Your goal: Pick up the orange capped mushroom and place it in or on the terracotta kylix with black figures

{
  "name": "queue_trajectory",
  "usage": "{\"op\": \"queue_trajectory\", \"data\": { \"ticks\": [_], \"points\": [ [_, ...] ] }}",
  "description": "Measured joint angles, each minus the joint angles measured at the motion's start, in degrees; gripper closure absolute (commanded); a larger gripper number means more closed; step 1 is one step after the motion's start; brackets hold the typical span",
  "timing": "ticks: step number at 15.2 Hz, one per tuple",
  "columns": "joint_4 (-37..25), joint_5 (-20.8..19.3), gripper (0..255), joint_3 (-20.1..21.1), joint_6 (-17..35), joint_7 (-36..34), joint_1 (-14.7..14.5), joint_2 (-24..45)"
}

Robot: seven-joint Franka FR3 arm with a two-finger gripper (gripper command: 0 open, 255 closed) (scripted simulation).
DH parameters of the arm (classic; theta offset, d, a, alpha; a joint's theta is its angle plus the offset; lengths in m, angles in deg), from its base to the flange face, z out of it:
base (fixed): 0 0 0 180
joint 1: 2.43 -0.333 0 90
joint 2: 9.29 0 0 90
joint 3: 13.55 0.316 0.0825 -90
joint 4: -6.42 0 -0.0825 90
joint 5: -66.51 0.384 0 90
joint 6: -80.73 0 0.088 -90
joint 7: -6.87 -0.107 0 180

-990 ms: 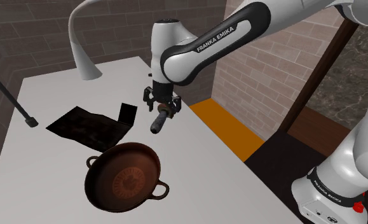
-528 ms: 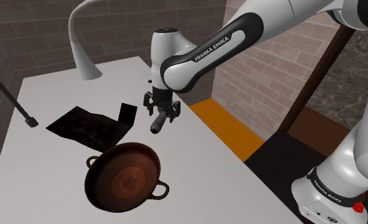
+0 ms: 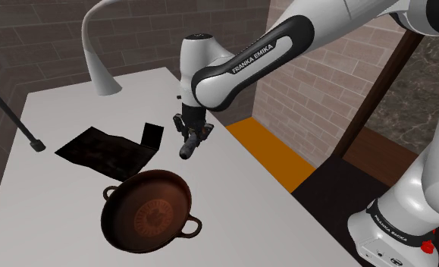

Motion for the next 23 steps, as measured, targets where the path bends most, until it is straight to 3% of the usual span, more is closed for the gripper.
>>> {"op": "queue_trajectory", "data": {
  "ticks": [7,23],
  "points": [
    [-0.10,0.11,255,0.04,-0.31,0.06,0.06,-0.21],
    [-4.79,2.99,255,1.24,-10.57,1.37,1.05,-6.18]
  ]
}}
